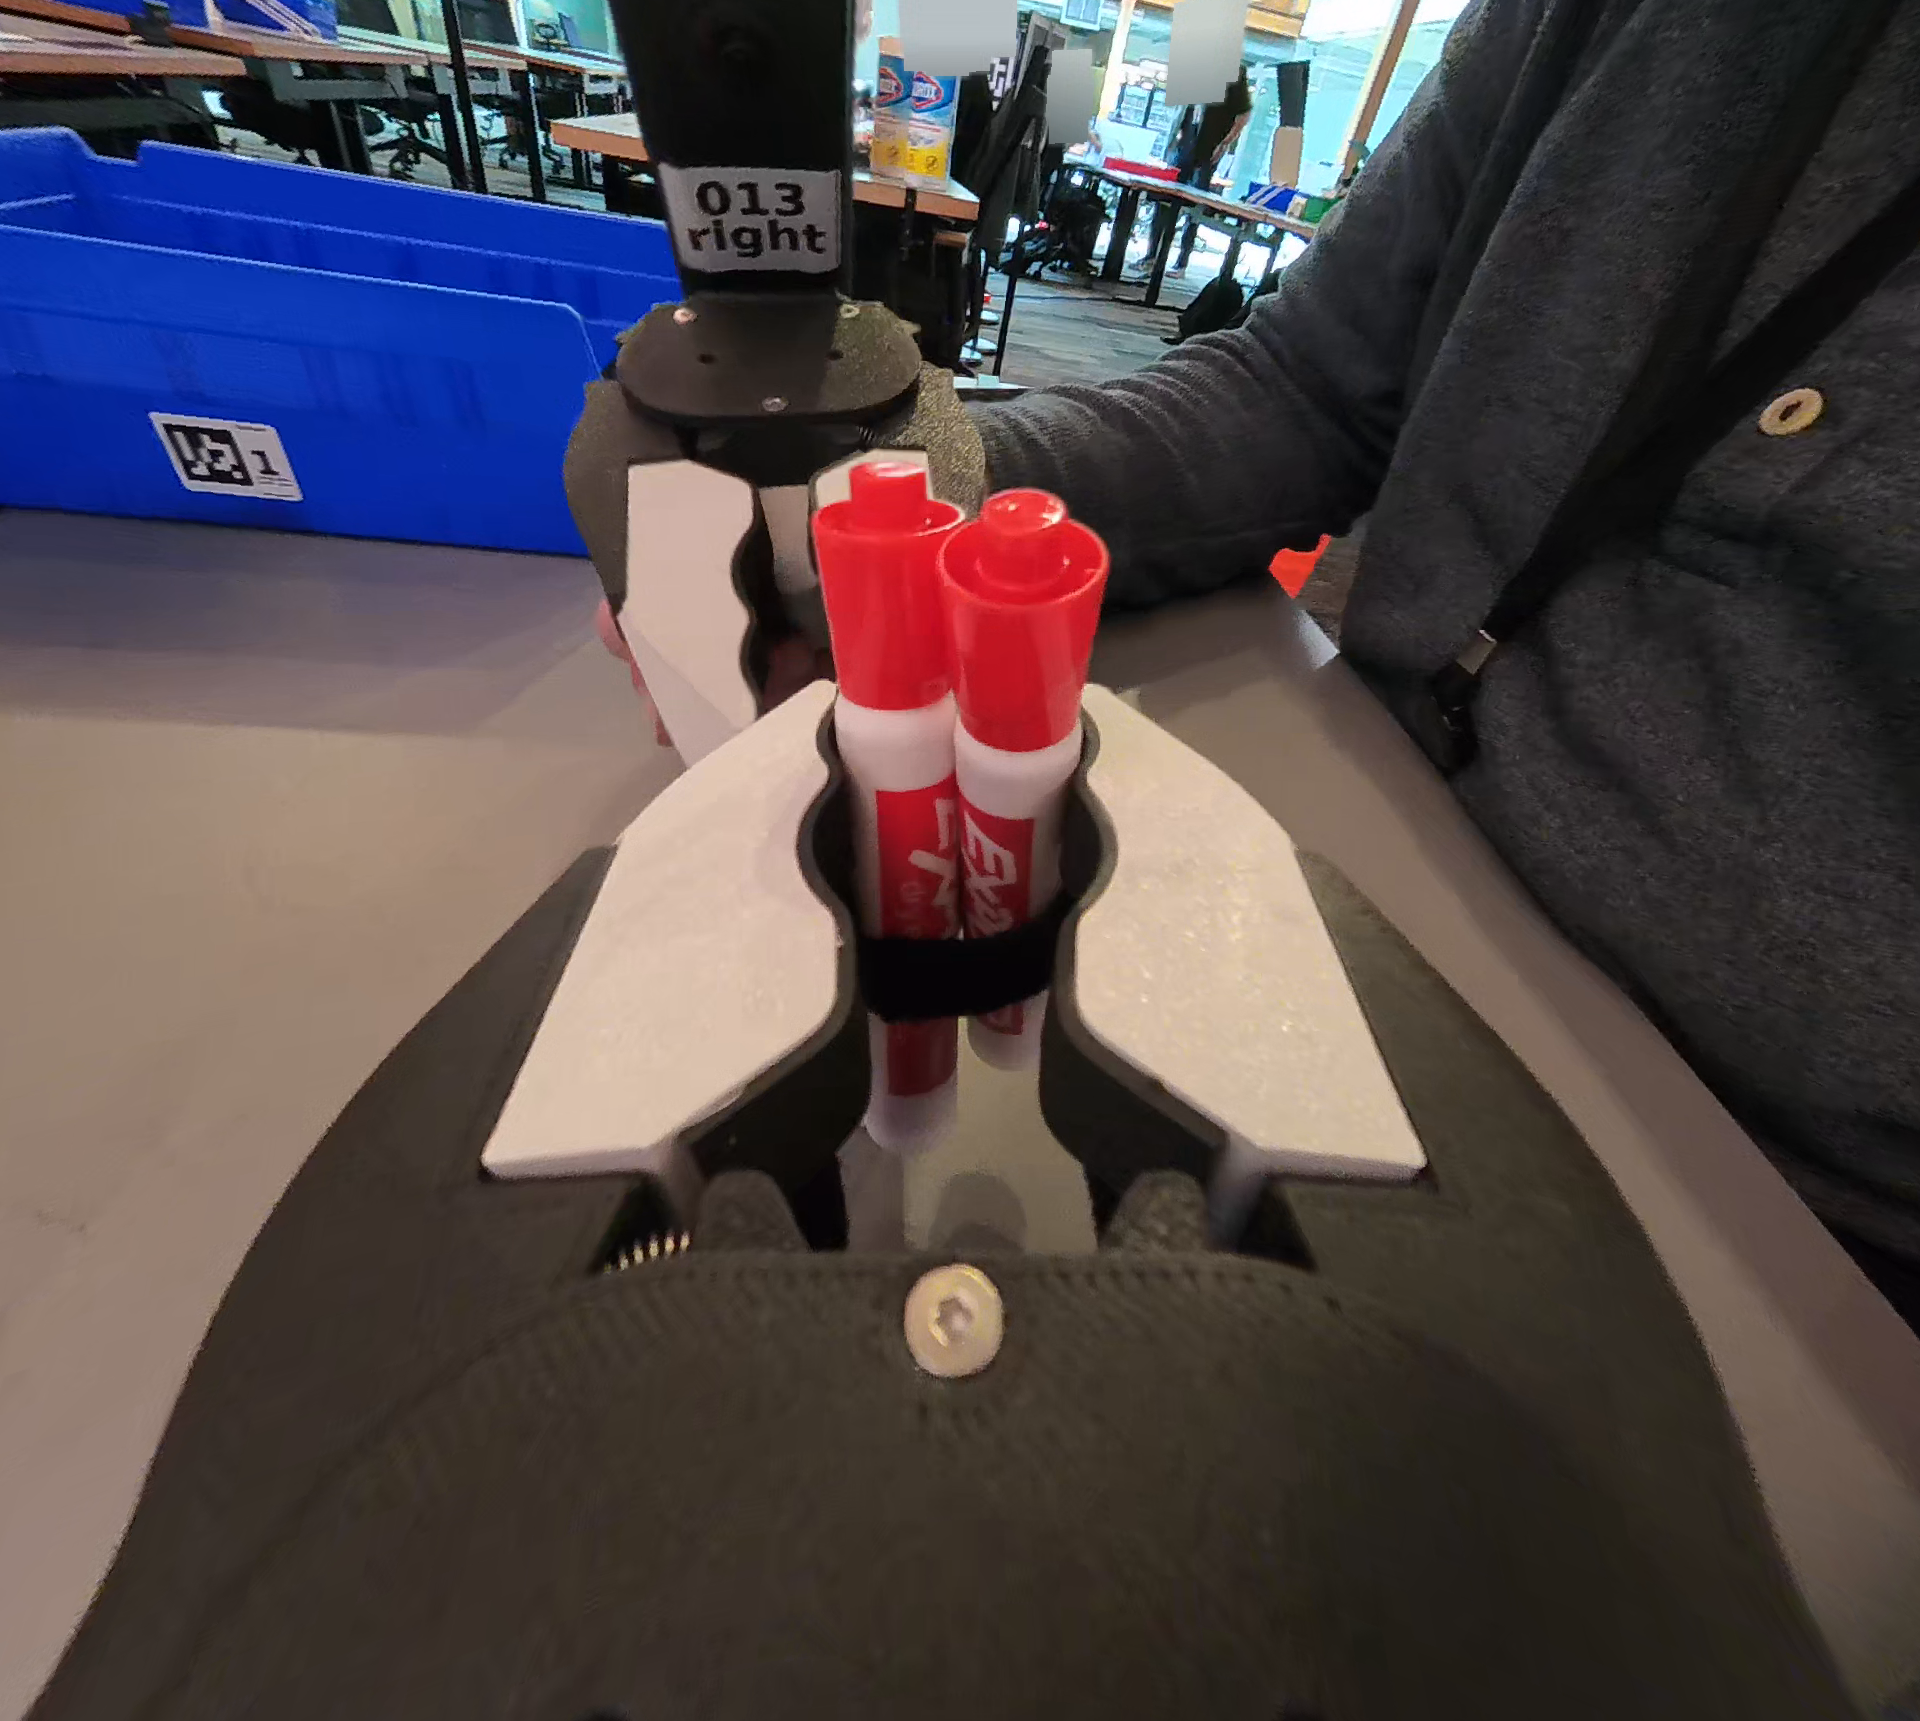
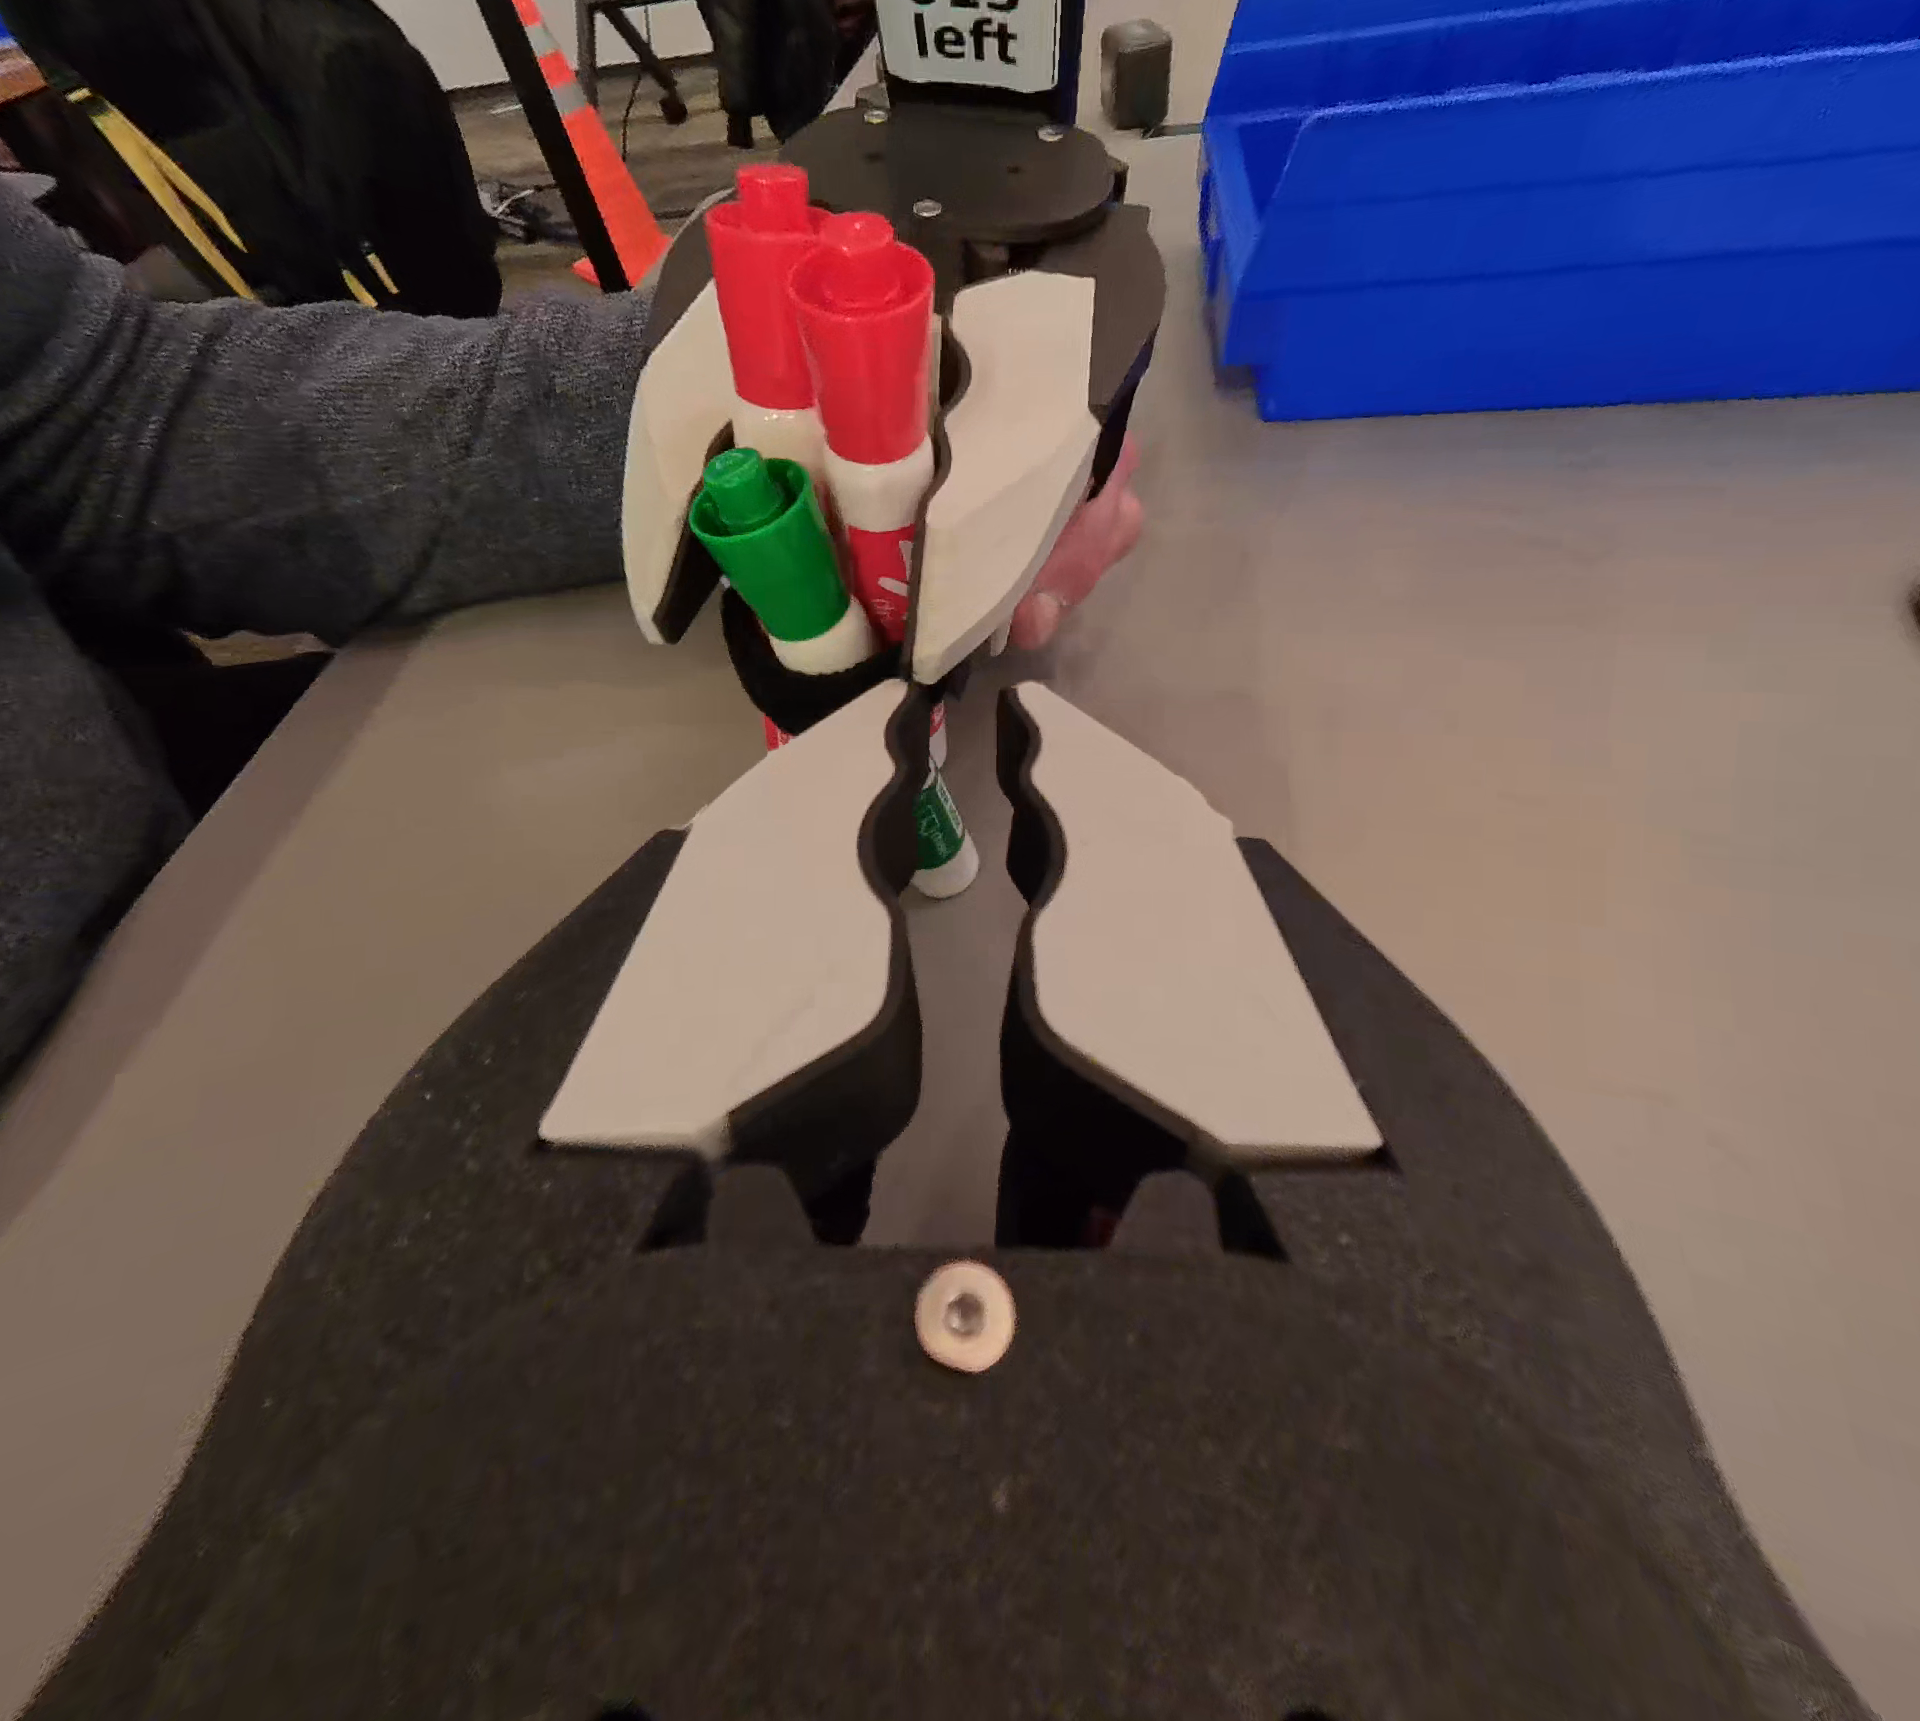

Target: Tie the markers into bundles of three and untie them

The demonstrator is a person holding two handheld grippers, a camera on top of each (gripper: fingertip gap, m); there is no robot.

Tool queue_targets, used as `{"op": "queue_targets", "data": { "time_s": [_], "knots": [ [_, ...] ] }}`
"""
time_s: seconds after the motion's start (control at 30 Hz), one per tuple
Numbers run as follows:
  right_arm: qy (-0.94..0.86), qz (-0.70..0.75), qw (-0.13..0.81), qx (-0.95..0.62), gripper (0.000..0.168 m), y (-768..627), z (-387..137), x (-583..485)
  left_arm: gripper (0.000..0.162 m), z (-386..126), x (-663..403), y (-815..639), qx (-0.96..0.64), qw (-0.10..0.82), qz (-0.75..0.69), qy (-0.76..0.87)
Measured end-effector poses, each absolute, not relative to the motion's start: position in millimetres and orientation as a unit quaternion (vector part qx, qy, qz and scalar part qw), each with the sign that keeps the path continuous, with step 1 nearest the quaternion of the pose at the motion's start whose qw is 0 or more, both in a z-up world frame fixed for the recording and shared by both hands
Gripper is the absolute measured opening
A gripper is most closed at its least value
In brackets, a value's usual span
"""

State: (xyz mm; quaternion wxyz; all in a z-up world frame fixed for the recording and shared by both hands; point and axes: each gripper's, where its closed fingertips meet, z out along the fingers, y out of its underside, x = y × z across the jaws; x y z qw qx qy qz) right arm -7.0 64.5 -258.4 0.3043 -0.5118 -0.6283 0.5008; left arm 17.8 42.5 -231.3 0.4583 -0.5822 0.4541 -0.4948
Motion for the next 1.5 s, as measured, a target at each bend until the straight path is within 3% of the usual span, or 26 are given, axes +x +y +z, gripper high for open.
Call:
{"op": "queue_targets", "data": {
  "time_s": [0.27, 0.4, 0.67, 0.8, 1.17, 1.37, 1.5],
  "knots": [
    [-0.632, 0.527, 0.297, -0.483, 0.017, 62, -252, -7, 0.037, -225, 18, 38, -0.557, 0.452, -0.528, 0.454],
    [-0.644, 0.523, 0.291, -0.477, 0.001, 57, -255, -11, 0.037, -224, 20, 35, -0.550, 0.442, -0.541, 0.457],
    [-0.633, 0.505, 0.317, -0.493, 0.000, 62, -254, -6, 0.036, -223, 16, 40, -0.559, 0.457, -0.528, 0.447],
    [-0.614, 0.488, 0.335, -0.522, 0.000, 68, -255, 0, 0.042, -210, 6, 47, -0.562, 0.499, -0.501, 0.430],
    [-0.559, 0.439, 0.373, -0.597, 0.000, 72, -258, 7, 0.079, -240, 18, 59, -0.677, 0.517, -0.348, 0.391],
    [-0.544, 0.423, 0.383, -0.616, 0.000, 71, -258, 5, 0.039, -240, 26, 65, -0.680, 0.562, -0.270, 0.385],
    [-0.534, 0.421, 0.383, -0.625, 0.000, 79, -258, 7, 0.036, -232, 28, 69, -0.671, 0.580, -0.279, 0.367]
  ]
}}
